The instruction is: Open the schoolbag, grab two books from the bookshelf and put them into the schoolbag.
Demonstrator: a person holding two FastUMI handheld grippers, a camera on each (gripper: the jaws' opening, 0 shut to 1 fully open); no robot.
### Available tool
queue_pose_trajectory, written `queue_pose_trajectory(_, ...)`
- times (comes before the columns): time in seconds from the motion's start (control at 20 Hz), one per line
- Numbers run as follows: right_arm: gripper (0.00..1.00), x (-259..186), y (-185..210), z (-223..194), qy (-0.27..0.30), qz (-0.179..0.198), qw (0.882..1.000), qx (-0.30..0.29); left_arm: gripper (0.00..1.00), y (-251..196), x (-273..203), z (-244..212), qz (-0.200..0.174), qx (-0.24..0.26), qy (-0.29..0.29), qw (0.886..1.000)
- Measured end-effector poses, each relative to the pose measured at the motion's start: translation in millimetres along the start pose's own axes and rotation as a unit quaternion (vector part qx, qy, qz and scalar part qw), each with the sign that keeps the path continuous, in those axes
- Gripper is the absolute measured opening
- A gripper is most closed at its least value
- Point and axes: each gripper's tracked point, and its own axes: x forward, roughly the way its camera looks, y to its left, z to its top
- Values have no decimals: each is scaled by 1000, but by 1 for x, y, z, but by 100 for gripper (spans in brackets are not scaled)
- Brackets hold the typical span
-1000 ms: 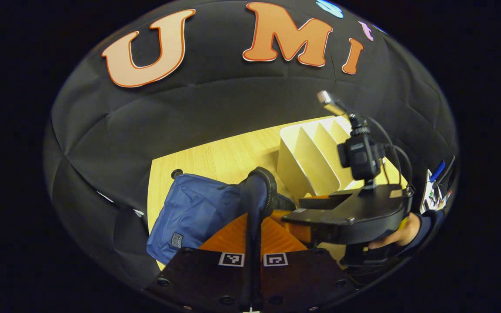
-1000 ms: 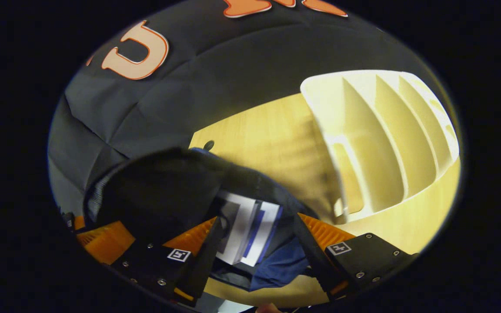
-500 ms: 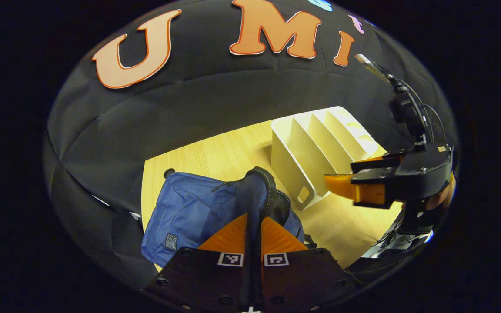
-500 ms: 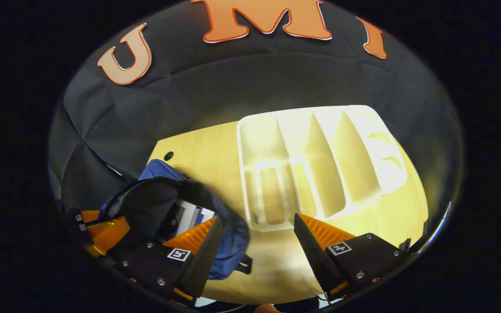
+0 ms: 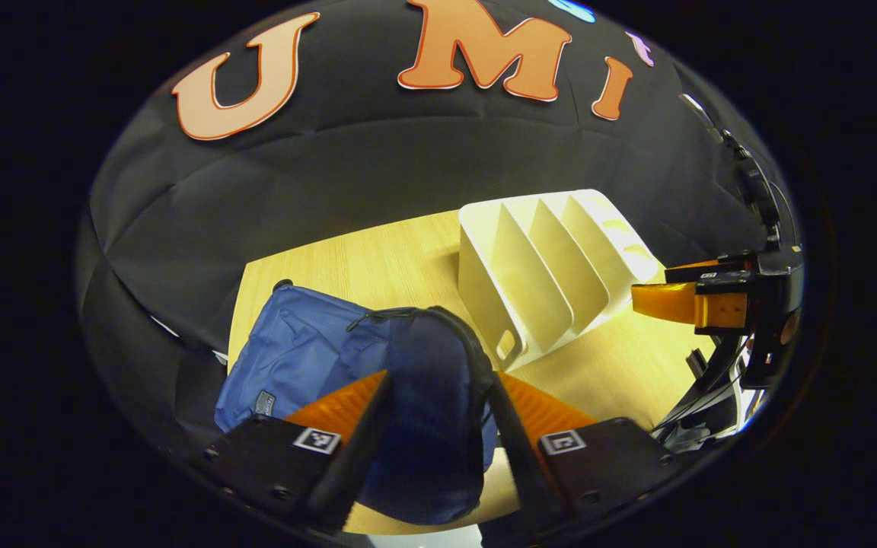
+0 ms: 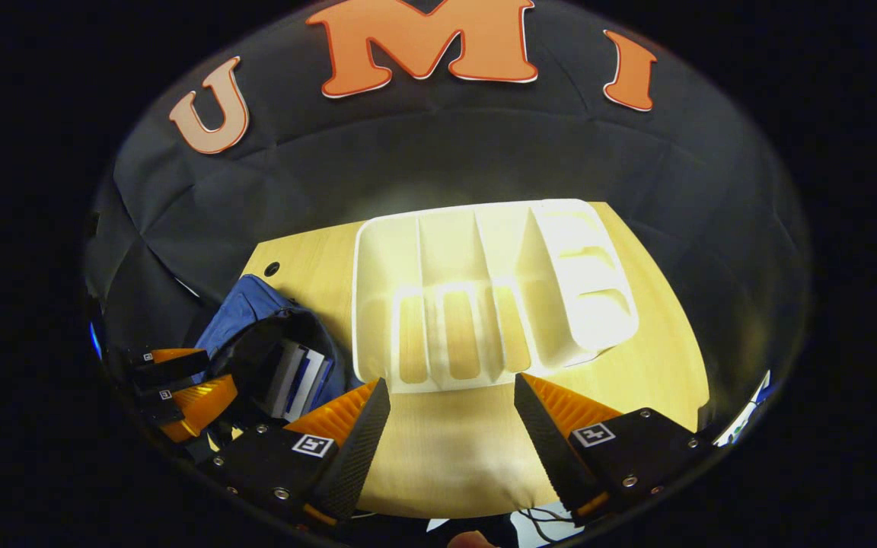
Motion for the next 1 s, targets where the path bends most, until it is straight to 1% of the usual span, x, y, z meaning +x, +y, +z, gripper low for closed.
queue_pose_trajectory(0.05,97,-1,-9,1,0,-2,1000,-1,85,-6,-2,2,6,-4,-4,1000)
queue_pose_trajectory(0.1,98,-2,-13,3,-3,2,1000,-3,99,-11,-4,5,11,-6,-6,1000)
queue_pose_trajectory(0.15,98,-4,-19,3,-5,1,1000,-5,100,-17,-4,8,17,-8,-13,1000)
queue_pose_trajectory(0.4,98,-17,-41,10,-25,16,999,-18,100,-43,-14,27,49,-30,-51,997)
queue_pose_trajectory(0.65,98,-32,-56,20,-54,38,997,-30,99,-73,-26,57,67,-53,-109,990)
queue_pose_trajectory(0.85,98,-52,-71,43,-115,60,991,-28,99,-98,-41,79,84,-65,-177,978)
queue_pose_trajectory(1.0,97,-73,-80,65,-181,71,981,-27,99,-126,-53,104,94,-70,-220,968)
